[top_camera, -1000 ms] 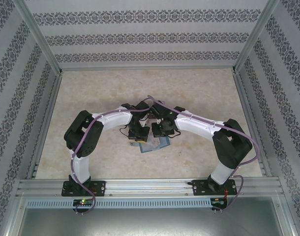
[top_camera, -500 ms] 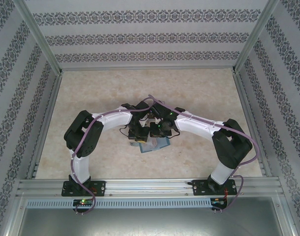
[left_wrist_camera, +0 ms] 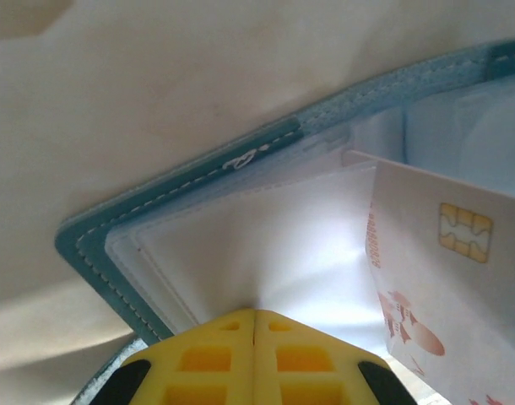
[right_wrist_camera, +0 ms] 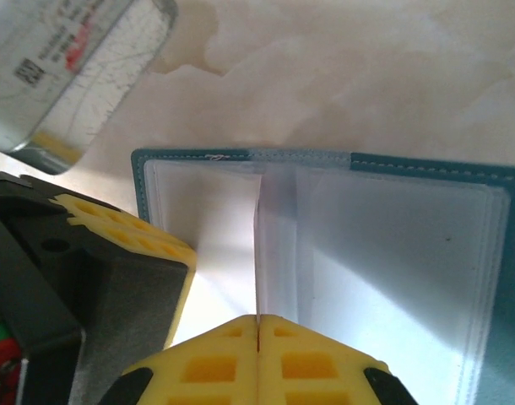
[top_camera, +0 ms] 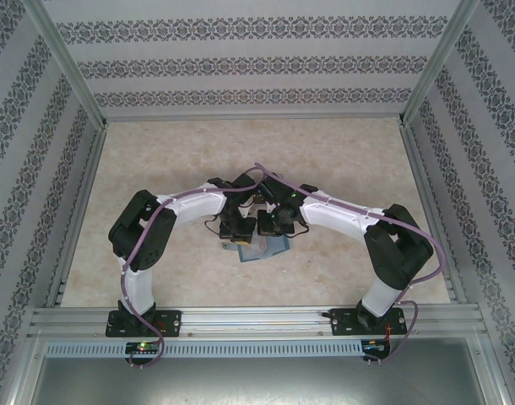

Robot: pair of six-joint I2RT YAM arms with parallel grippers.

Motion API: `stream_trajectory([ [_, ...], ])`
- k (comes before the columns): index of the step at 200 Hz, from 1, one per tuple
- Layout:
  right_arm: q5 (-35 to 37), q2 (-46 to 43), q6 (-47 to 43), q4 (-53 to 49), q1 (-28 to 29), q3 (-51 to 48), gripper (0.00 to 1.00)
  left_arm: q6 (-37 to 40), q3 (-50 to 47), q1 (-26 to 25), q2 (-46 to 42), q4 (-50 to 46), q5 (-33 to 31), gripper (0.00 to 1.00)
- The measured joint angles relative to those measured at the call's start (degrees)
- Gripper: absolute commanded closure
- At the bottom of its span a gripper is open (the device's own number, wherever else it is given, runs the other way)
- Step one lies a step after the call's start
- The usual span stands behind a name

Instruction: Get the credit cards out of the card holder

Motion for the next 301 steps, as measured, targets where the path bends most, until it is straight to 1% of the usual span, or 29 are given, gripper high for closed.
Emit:
stream_trajectory([
  [32, 0.48, -0.87, -0.13, -0.79, -0.04, 0.00, 0.96, -0.09, -0.83, 0.00, -1.73, 0.00, -2.51, 0.95],
  [69, 1.09, -3.26, -2.21, -2.08, -1.14, 0.09, 0.97, -0.68, -2.89, 0.50, -5.60, 0.07, -3.80, 0.95],
  [96, 1.11, -3.78, -5.92, -3.69, -3.37, 1.51, 0.98, -1.36, -4.92, 1.73, -8.50, 0.35, -4.11, 0.95],
  [117, 1.03, -3.78, -11.30, -4.81, -4.85, 2.97, 0.99, -1.88, -7.02, 3.13, -10.29, 1.03, -4.02, 0.95],
  [165, 1.07, -2.03, -29.92, -8.90, -7.23, 9.53, 0.98, -2.89, -10.58, 5.14, -11.72, 3.15, -3.39, 0.95],
  [213, 1.55, 2.12, -53.81, -12.59, -9.55, 15.63, 0.99, -3.72, -13.51, 6.14, -12.41, 5.70, -2.01, 0.95],
  [248, 2.62, 4.68, -70.27, -16.15, -9.99, 19.78, 1.00, -4.28, -14.53, 6.84, -13.31, 6.60, -1.07, 0.95],
  [271, 3.06, 6.84, -77.96, -18.43, -10.58, 23.85, 1.00, -4.35, -15.15, 7.28, -13.79, 7.37, -0.83, 0.95],
  [301, 3.43, 11.06, -84.63, -21.66, -11.47, 31.15, 1.00, -4.37, -15.61, 7.87, -13.81, 7.82, -0.61, 0.95],
])
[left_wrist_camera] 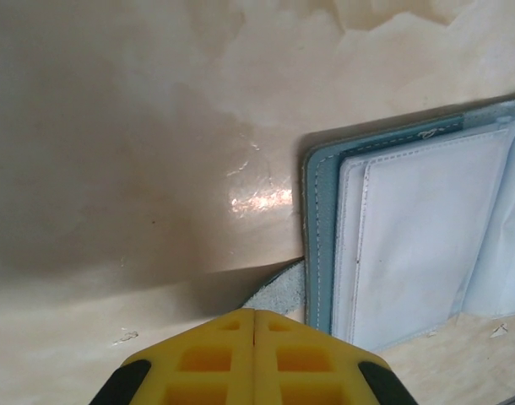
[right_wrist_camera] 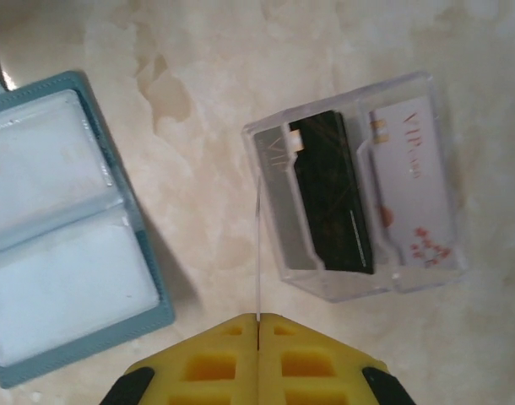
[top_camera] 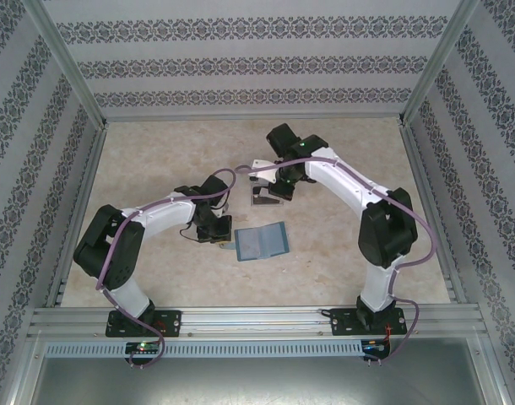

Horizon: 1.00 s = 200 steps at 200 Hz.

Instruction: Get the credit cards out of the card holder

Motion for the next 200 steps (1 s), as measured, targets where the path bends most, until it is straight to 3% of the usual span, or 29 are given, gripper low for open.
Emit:
stream_trajectory([
  [118, 0.02, 16.85, -10.45, -11.61, -2.25, 24.22, 1.00, -0.20, -0.35, 1.25, 0.00, 0.02, 0.24, 0.95],
  [200, -0.15, 22.77, -13.88, -16.81, -2.58, 33.94, 1.00, -0.20, 0.00, 2.10, 0.02, 0.00, 0.50, 0.95],
])
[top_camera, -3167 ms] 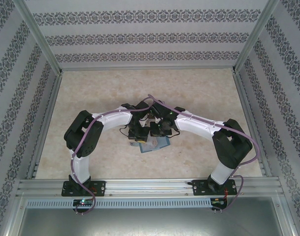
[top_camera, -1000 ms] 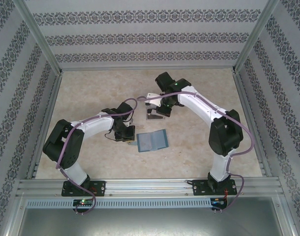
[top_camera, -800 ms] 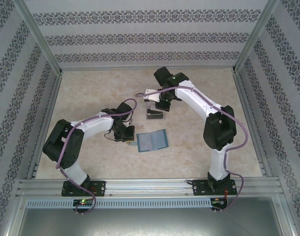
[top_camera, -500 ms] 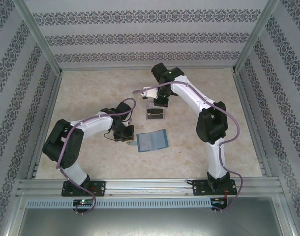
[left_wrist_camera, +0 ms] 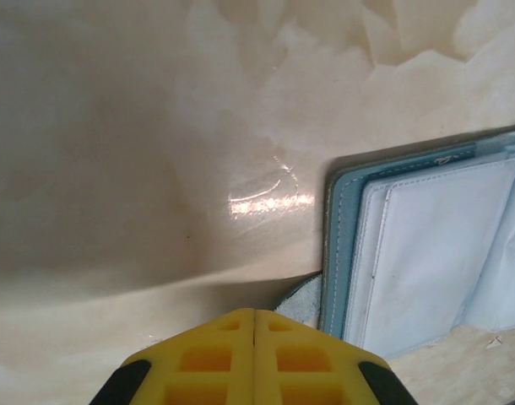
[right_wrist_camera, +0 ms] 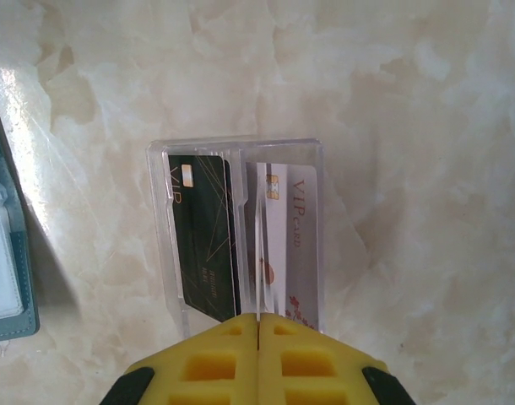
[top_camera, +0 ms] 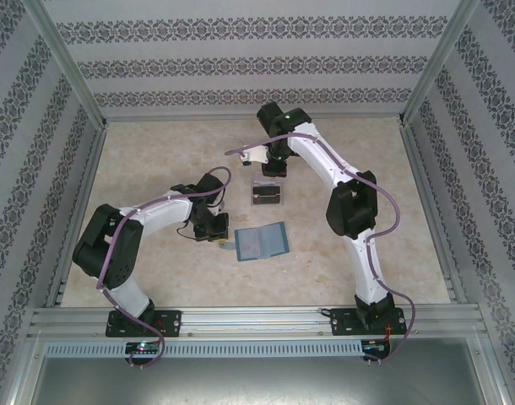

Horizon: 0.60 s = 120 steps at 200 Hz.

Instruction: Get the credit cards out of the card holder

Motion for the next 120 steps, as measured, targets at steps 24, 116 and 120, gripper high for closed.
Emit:
stream_trajectory([
  [24, -0.31, 1.73, -0.66, -1.44, -0.02, 1.99, 1.00, 0.02, 0.13, 0.28, 0.00, 0.02, 0.35, 0.95],
  [116, -0.48, 4.96, -1.42, -2.95, -0.02, 2.95, 0.83, 0.02, 0.13, 1.05, 0.02, 0.02, 0.50, 0.95],
  [120, -0.46, 4.98, -1.57, -2.95, -0.02, 2.97, 0.83, 0.02, 0.13, 1.05, 0.02, 0.02, 0.55, 0.95],
])
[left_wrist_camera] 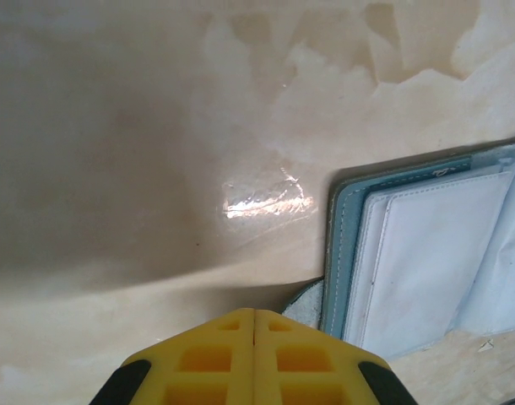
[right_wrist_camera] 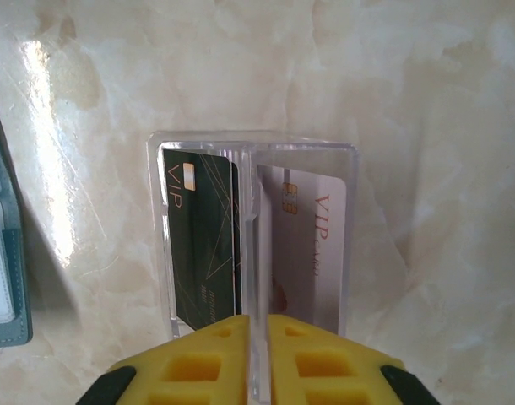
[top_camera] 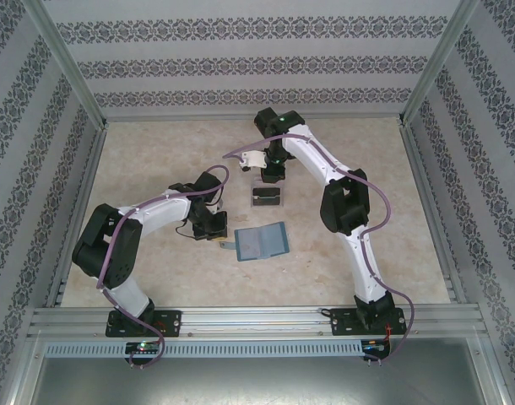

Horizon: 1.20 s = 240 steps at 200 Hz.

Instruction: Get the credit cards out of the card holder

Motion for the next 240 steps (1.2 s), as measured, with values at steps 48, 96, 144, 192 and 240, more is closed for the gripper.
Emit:
stream_trajectory([
  [48, 1.64, 0.00, 0.07, 0.13, 0.00, 2.47, 0.80, 0.00, 0.00, -0.02, 0.00, 0.00, 0.09, 0.94],
  [96, 2.64, -0.46, 3.43, 1.20, 0.02, 2.16, 0.80, 0.00, 0.02, 0.00, 0.00, 0.00, 0.70, 0.93],
  [144, 1.51, -9.01, 14.84, 9.40, 0.09, -10.23, 0.81, 0.00, 1.22, 0.00, 0.00, 0.02, 1.84, 0.93],
  [192, -0.76, -21.00, 32.87, 22.14, 1.97, -29.40, 0.87, 0.07, 2.16, -0.02, 0.00, 0.04, 2.91, 0.92],
  [240, -1.09, -29.49, 51.25, 33.35, 7.69, -45.72, 0.96, 0.35, 2.16, -0.02, 1.09, 0.04, 3.82, 0.92],
])
